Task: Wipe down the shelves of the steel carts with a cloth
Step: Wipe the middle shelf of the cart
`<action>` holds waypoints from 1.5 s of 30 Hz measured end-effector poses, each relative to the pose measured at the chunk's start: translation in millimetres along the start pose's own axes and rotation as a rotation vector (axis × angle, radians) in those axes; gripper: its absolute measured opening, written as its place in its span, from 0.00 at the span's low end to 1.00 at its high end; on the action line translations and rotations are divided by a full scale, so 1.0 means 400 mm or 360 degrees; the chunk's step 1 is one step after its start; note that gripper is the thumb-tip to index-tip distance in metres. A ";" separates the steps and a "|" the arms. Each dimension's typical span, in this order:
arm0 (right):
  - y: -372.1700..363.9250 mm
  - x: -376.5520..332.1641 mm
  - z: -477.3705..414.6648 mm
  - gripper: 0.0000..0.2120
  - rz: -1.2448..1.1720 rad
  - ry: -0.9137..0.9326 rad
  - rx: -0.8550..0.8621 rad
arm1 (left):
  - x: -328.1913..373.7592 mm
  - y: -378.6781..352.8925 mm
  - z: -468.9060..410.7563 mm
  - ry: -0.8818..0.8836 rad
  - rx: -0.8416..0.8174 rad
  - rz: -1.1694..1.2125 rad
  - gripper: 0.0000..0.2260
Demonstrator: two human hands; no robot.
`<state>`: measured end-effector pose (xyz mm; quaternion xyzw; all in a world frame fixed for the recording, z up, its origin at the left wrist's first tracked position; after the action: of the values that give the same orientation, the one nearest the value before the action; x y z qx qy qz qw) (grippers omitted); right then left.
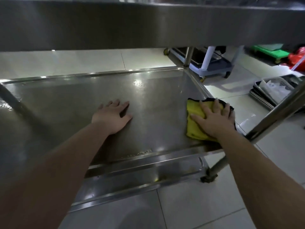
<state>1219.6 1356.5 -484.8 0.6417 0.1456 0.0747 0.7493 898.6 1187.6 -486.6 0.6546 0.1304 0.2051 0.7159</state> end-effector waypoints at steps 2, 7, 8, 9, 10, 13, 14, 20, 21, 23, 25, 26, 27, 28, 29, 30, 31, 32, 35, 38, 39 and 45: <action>-0.007 -0.056 -0.020 0.38 0.0035 -0.0083 0.0020 | 0.006 0.004 -0.003 -0.0012 0.0028 0.0020 0.27; -0.078 -0.486 0.115 0.39 0.0111 0.0546 0.0004 | -0.019 0.036 -0.017 -0.0001 0.0025 0.0197 0.21; -0.091 -0.541 0.154 0.39 0.0113 0.0666 -0.0007 | -0.024 0.042 -0.017 -0.0008 0.0035 0.0225 0.20; -0.100 -0.566 0.175 0.39 0.0109 0.0736 -0.0021 | -0.028 0.047 -0.015 -0.0017 0.0054 0.0231 0.20; -0.102 -0.565 0.178 0.38 0.0088 0.0768 -0.0032 | -0.029 0.049 -0.009 -0.0025 0.0076 0.0222 0.19; -0.075 -0.468 0.113 0.35 0.0040 0.0728 0.0023 | -0.031 0.049 0.005 -0.0056 0.0161 0.0189 0.19; -0.061 -0.410 0.078 0.34 0.0028 0.0648 0.0047 | -0.033 0.048 0.007 -0.0073 0.0175 0.0181 0.19; 0.000 -0.064 -0.055 0.29 0.0013 0.0037 -0.0035 | -0.026 0.054 0.009 -0.0110 0.0175 0.0153 0.20; -0.002 -0.050 -0.059 0.28 0.0016 -0.0030 -0.0059 | -0.024 0.052 0.010 -0.0114 0.0162 0.0146 0.20; -0.005 -0.060 -0.058 0.27 0.0016 -0.0118 -0.0069 | -0.025 0.045 0.007 -0.0131 0.0124 0.0142 0.20; -0.005 -0.100 -0.053 0.27 -0.0001 -0.0160 -0.0034 | -0.033 0.035 0.005 -0.0141 0.0104 0.0179 0.20; -0.006 -0.137 -0.050 0.28 -0.0004 -0.0145 -0.0020 | -0.039 0.033 0.005 -0.0139 0.0117 0.0201 0.20; -0.009 -0.188 -0.047 0.29 0.0000 -0.0090 -0.0006 | -0.044 0.033 0.004 -0.0133 0.0138 0.0228 0.20; -0.017 -0.256 -0.041 0.29 0.0000 0.0004 0.0004 | -0.047 0.033 0.001 -0.0131 0.0150 0.0254 0.20; -0.027 -0.340 -0.028 0.29 -0.0002 0.0133 0.0007 | -0.046 0.037 0.000 -0.0130 0.0167 0.0273 0.20; -0.042 -0.432 -0.007 0.29 0.0000 0.0281 0.0011 | -0.048 0.039 -0.004 -0.0129 0.0183 0.0289 0.21; -0.059 -0.523 0.020 0.29 0.0008 0.0426 0.0015 | -0.050 0.043 -0.006 -0.0123 0.0195 0.0334 0.21; -0.073 -0.597 0.048 0.29 0.0014 0.0538 0.0015 | -0.060 0.047 -0.009 -0.0099 0.0202 0.0428 0.21; -0.091 -0.678 0.081 0.29 0.0019 0.0623 -0.0001 | -0.093 0.068 -0.013 -0.0078 0.0246 0.0639 0.18; -0.089 -0.659 0.079 0.29 -0.0010 0.0628 -0.0019 | -0.133 0.083 -0.023 -0.0101 0.0245 0.0419 0.26; -0.088 -0.653 0.080 0.29 -0.0019 0.0639 -0.0024 | -0.153 0.073 -0.028 -0.0061 0.0149 0.0303 0.33; -0.051 -0.519 0.003 0.29 0.0022 0.0644 -0.0018 | -0.229 0.018 -0.048 0.0069 -0.0050 0.0123 0.53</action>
<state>1021.7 1290.1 -479.2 0.6105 0.2884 0.2079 0.7078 808.2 1162.6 -489.1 0.6431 0.1174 0.2487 0.7147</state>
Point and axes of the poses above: each hand's wrist, its own z-axis away from the middle knuckle, its own y-axis out of the back of the hand, x = y × z, the point moved 10 cm from there along -z, towards the middle knuckle, and after that the axes turned 1 degree about -z, right-handed, at the moved point
